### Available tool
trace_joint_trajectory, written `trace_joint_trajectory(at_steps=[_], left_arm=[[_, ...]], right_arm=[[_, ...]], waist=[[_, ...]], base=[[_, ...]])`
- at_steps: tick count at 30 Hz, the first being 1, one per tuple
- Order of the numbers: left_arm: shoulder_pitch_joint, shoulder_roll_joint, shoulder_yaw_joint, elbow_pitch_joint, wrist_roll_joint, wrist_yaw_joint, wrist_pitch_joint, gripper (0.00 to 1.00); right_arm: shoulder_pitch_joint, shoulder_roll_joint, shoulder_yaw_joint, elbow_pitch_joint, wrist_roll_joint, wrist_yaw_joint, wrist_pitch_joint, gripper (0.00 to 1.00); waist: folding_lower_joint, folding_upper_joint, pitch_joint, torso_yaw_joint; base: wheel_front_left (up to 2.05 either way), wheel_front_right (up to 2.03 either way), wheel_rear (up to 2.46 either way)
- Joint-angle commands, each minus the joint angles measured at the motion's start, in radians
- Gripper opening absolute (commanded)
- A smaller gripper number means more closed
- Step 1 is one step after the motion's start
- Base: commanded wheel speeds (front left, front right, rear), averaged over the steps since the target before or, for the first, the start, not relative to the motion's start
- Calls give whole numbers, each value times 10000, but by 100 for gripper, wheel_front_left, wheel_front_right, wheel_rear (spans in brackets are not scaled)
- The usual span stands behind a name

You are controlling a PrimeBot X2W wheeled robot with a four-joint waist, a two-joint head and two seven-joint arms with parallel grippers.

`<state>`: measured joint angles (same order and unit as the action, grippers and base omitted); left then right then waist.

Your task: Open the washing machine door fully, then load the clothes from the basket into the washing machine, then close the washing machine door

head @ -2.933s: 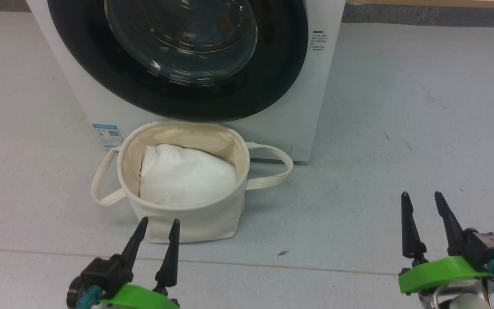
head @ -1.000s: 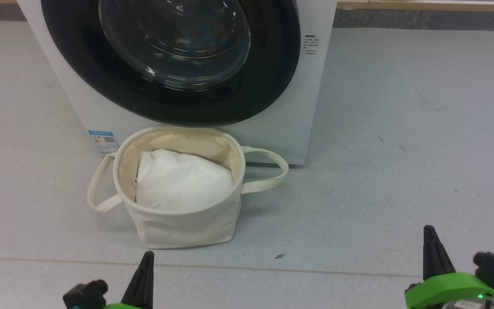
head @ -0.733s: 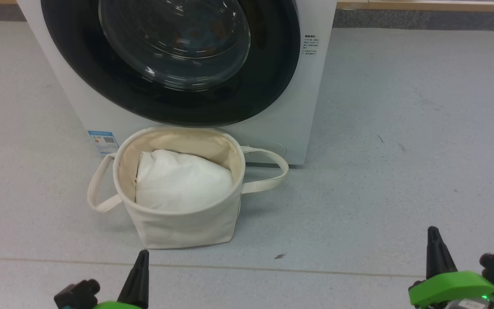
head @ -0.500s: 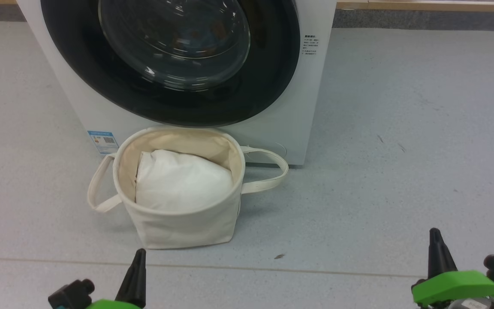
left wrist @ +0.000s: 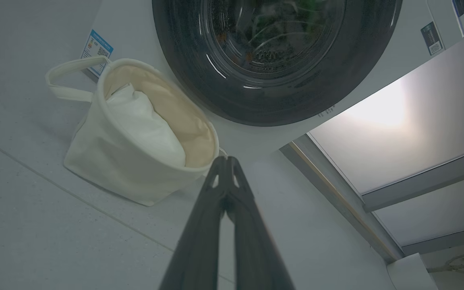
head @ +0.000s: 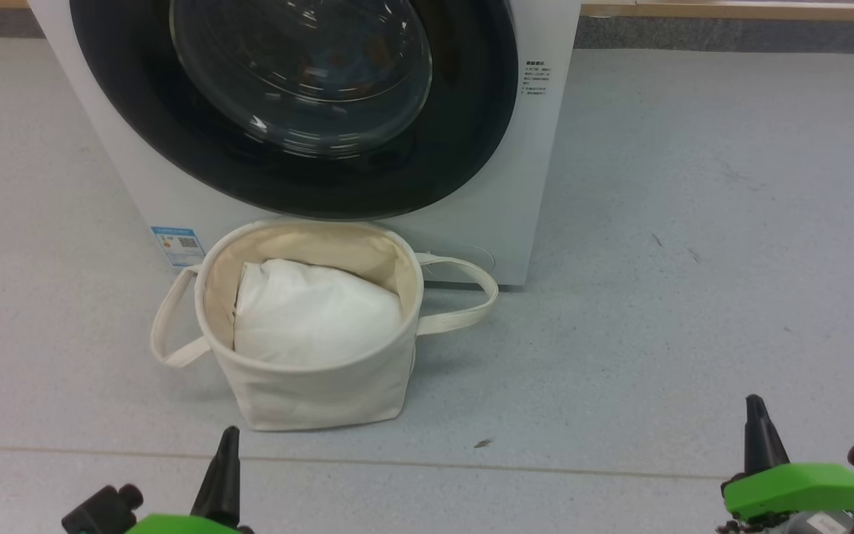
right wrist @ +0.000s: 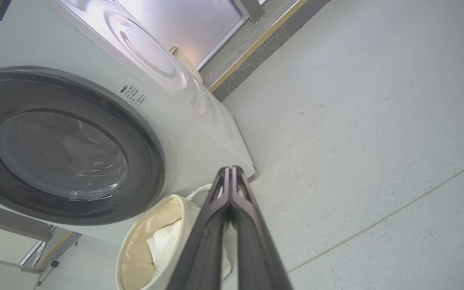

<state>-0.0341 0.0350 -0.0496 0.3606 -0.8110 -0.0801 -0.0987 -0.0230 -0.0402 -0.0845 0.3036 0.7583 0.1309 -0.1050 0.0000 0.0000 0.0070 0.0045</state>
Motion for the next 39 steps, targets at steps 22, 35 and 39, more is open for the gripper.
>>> trace_joint_trajectory(at_steps=[22,35,39], left_arm=[[-578,92,658,-622,-2620,-205,685,0],[-618,106,899,-752,-3943,-279,1038,0],[-631,111,979,-796,-4384,-304,1156,0]], right_arm=[[-597,-72,-67,-439,2799,-1,716,0],[-659,-79,-123,-476,4208,-1,1078,0],[-680,-81,-141,-488,4678,-1,1198,0]], waist=[[0,0,-13,-14],[0,0,-19,-22],[0,0,-21,-25]], base=[[0,0,0],[0,0,0],[0,0,0]])
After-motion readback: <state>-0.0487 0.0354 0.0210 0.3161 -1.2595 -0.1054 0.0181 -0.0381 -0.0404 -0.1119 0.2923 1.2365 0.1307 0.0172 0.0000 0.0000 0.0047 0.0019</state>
